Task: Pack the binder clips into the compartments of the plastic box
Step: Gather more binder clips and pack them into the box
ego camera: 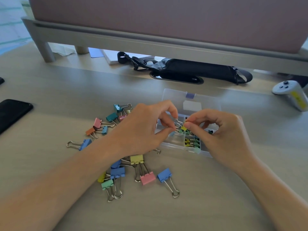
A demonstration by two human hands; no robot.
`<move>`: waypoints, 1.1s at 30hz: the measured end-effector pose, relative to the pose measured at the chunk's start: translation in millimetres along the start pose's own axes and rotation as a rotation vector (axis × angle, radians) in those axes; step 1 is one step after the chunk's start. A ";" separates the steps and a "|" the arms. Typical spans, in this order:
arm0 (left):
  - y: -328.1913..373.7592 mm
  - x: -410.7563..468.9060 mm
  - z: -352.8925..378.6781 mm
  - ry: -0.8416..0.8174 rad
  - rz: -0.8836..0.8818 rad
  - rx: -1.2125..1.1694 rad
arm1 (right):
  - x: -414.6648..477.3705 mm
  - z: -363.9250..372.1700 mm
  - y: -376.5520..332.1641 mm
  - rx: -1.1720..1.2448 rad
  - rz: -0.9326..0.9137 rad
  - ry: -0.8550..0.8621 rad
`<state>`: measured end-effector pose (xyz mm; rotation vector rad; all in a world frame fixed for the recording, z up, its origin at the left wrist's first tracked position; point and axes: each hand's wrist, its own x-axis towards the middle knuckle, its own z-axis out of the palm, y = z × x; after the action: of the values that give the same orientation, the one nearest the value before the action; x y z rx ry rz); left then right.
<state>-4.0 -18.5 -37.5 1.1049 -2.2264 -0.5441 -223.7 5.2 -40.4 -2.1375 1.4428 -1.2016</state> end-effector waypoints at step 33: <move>-7.5 0.8 0.4 0.017 0.152 0.138 | -3.2 3.8 -2.2 -0.234 -0.024 -0.086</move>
<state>-0.3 -23.4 -41.9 0.9920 -2.3380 -0.3206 -220.0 8.2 -42.8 -2.3333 1.5921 -0.9772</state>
